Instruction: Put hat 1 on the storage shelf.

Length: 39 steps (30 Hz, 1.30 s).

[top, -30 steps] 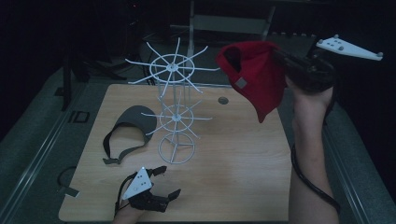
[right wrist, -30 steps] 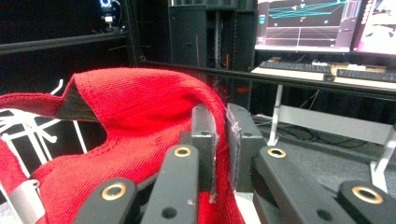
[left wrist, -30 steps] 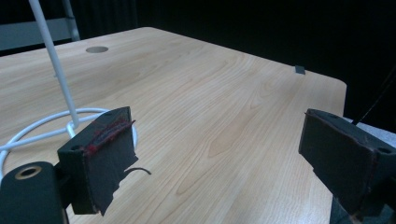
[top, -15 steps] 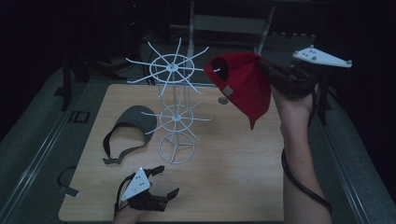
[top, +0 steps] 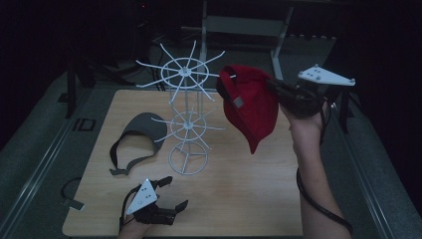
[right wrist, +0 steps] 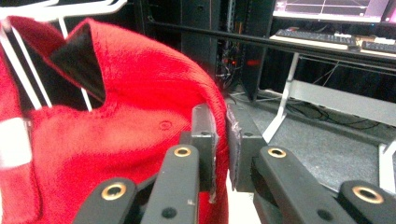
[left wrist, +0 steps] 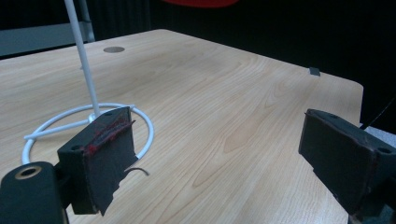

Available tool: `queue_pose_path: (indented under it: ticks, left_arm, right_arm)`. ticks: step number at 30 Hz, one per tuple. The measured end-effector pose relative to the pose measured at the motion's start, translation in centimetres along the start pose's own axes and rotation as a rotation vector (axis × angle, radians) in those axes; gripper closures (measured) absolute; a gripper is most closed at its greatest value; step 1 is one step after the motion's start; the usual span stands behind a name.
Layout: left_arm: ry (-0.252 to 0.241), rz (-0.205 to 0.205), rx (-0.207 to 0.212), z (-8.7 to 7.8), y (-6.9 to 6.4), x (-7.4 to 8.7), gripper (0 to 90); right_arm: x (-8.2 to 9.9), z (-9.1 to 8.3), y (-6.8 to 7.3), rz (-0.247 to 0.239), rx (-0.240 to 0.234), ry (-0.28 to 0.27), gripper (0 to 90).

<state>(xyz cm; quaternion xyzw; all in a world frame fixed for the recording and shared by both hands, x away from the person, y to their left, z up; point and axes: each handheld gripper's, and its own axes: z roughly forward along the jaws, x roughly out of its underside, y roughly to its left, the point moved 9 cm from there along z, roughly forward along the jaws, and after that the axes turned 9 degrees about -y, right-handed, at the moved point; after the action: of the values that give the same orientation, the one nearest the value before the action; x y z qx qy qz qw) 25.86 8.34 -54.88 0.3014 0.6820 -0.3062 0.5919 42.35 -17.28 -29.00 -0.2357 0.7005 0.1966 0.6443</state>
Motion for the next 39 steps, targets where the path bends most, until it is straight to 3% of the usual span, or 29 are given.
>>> queue_pose_path:
  ticks: [9, 15, 20, 22, 27, 34, 39]
  left_arm:
    - [-0.002, -0.017, -0.001, -0.4, 0.2, 0.3, 11.0]
    - [-0.003, 0.005, 0.003, -0.3, 0.0, 0.3, 11.1]
    - [-0.005, -0.001, 0.003, -0.2, 0.1, 0.4, 11.1]
    - [-0.002, 0.000, 0.001, -0.3, 0.1, 0.5, 11.1]
    - [0.009, -0.014, -0.003, -0.4, 0.2, 0.4, 11.1]
    - [0.036, -0.029, -0.014, -0.6, 0.3, 0.5, 11.1]
    - [0.033, -0.016, 0.002, -0.8, 0.1, 0.5, 11.1]
  right_arm:
    - [2.3, -0.7, 0.6, -0.001, -0.043, 0.024, 82.3]
    - [3.0, -1.1, 1.1, 0.005, -0.070, 0.023, 81.5]
    - [3.9, -1.9, 1.1, 0.023, -0.095, 0.023, 78.5]
    - [4.1, -2.3, 1.2, 0.026, -0.119, 0.017, 75.5]
    - [4.8, -3.9, 1.5, -0.007, -0.163, 0.011, 56.7]
    - [6.4, -6.4, 1.2, -0.008, -0.188, 0.009, 36.6]
    - [8.2, -7.4, 0.9, 0.008, -0.198, 0.030, 32.8]
